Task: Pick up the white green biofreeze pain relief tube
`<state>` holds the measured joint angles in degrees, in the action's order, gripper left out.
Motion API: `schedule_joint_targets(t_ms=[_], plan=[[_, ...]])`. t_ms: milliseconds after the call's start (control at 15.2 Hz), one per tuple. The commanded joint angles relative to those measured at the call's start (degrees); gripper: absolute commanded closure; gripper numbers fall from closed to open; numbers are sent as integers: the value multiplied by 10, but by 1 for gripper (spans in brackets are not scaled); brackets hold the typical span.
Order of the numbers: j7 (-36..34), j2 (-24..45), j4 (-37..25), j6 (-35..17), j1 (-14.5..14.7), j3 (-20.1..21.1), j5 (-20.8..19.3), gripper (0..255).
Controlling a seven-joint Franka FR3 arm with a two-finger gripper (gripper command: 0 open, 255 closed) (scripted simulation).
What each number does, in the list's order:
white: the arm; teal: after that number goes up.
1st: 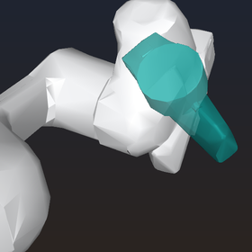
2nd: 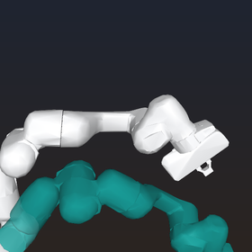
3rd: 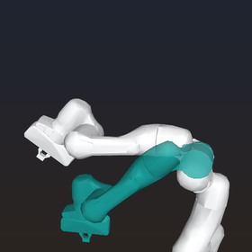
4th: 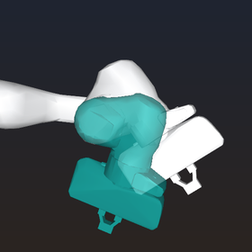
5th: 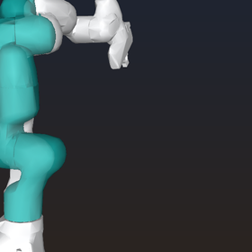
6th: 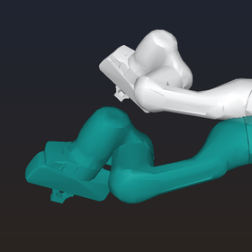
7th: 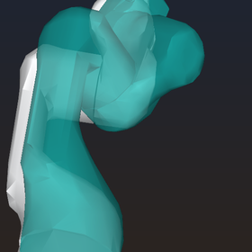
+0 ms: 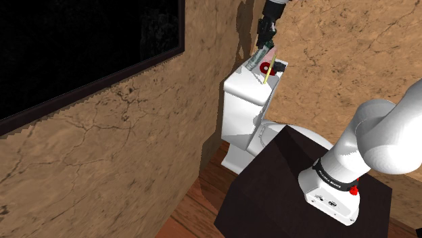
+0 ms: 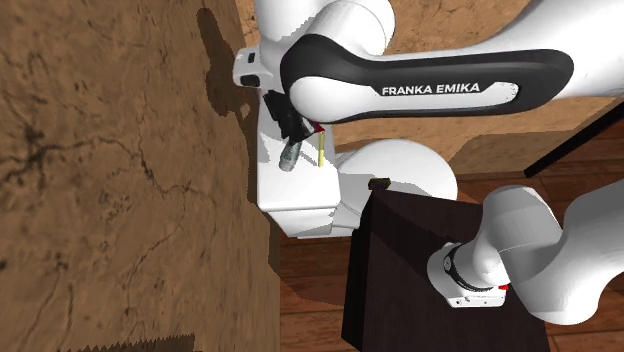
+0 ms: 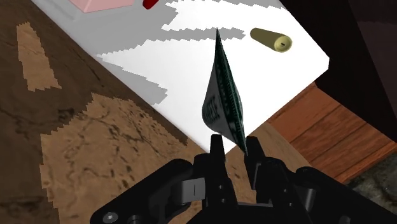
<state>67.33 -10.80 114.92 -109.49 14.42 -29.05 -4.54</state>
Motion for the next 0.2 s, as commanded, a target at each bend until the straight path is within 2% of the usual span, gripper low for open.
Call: schedule_joint_targets(t_ms=[0,132], plan=[[0,-2,-15,17,0,1,0,255],[0,-2,-16,18,0,1,0,255]])
